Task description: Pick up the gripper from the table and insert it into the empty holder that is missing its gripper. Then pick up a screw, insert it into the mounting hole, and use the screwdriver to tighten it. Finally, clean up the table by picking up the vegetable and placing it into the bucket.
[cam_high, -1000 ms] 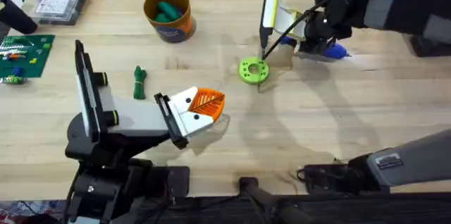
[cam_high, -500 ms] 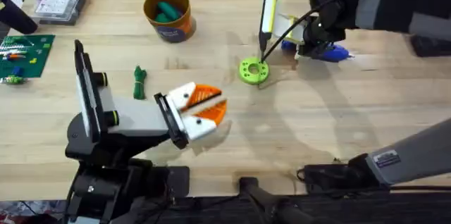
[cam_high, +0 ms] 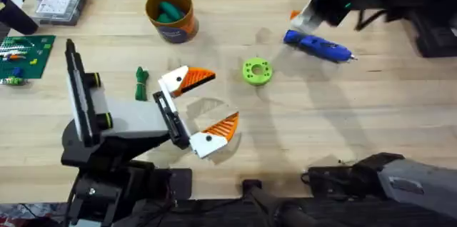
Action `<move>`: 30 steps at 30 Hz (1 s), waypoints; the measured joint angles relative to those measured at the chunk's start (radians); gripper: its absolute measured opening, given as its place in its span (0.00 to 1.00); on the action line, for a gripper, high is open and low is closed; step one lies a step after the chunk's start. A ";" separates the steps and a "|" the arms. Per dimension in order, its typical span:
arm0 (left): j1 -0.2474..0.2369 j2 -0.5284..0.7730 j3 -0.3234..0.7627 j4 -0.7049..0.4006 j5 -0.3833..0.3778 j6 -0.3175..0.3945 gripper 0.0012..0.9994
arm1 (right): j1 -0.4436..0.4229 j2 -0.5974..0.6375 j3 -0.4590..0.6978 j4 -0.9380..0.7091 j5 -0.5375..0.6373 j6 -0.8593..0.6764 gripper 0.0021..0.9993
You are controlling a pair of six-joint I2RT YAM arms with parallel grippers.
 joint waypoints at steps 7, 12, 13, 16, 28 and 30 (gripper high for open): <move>0.000 0.018 0.041 -0.066 -0.078 -0.048 0.99 | 0.016 -0.177 0.008 -0.014 0.000 0.252 1.00; 0.000 0.151 0.215 -0.175 -0.176 -0.018 0.99 | 0.020 -0.288 0.008 -0.054 0.000 0.527 1.00; 0.000 0.184 0.261 -0.215 -0.197 -0.005 0.99 | 0.020 -0.310 0.009 -0.073 0.000 0.569 1.00; 0.000 0.304 0.407 -0.348 -0.267 0.036 0.99 | 0.020 -0.362 0.010 -0.149 0.000 0.654 1.00; 0.008 0.751 0.987 -0.926 -0.687 0.217 0.99 | 0.020 -0.352 0.013 -0.418 -0.003 0.814 1.00; 0.037 0.785 1.016 -0.951 -0.725 0.232 0.98 | 0.020 -0.351 0.013 -0.424 -0.003 0.827 1.00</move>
